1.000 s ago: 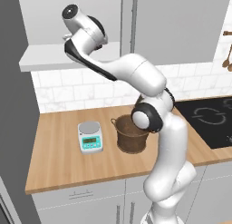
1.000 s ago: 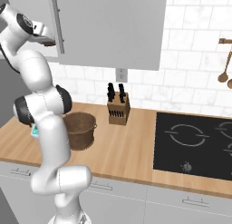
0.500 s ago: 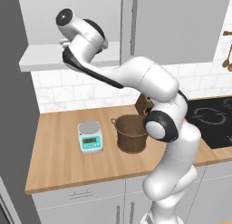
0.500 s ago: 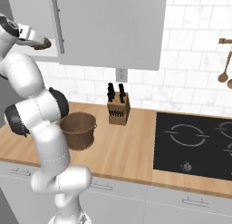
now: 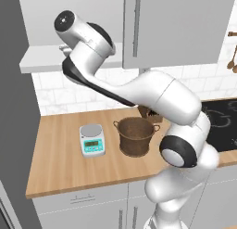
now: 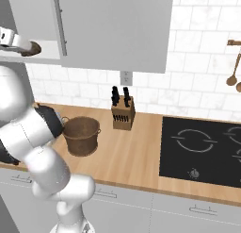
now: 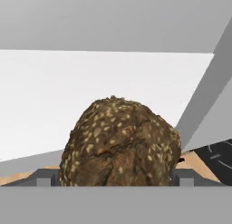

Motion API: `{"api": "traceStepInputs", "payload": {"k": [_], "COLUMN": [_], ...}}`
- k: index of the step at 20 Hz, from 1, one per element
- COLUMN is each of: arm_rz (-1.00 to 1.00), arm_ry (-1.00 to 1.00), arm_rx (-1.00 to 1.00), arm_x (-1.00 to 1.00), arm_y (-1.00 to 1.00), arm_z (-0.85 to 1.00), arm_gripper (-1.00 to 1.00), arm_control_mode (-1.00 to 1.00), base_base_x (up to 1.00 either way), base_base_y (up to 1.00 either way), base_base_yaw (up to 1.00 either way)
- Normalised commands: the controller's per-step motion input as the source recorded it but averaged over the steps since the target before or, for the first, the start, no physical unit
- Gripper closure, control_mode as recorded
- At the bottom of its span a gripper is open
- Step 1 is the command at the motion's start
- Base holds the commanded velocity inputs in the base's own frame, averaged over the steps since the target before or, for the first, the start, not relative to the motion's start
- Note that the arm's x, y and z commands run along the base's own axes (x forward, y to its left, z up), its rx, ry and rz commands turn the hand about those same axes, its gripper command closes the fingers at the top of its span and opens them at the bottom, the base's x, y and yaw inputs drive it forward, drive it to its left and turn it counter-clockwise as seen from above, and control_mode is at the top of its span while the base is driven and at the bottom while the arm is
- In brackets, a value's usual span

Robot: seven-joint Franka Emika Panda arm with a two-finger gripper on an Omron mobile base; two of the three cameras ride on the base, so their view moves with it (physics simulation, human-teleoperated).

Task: Open the cabinet, pick up the bread from the cabinet and place it in the basket. Then move the basket to the dining counter.

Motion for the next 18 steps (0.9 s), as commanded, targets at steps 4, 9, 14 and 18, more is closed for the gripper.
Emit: {"api": "traceStepInputs", "payload": {"k": [4,9,14,18], "arm_rz": [0.0,0.0,0.0,0.0], "arm_ry": [0.0,0.02,0.09,0.16], "arm_rx": [0.0,0.0,0.04,0.17], "arm_x": [-0.98,-0.99,-0.86,-0.75], "arm_y": [-0.08,-0.37,-0.67,-0.78], "arm_z": [0.06,0.0,-0.14,-0.36], "arm_gripper": [1.0,1.0,1.0,1.0], "arm_control_mode": [-1.0,-1.0,-1.0,-1.0], "base_base_x": [0.0,0.0,0.0,0.0], "base_base_y": [0.0,0.0,0.0,0.0], "base_base_yaw": [0.0,0.0,0.0,0.0]}}
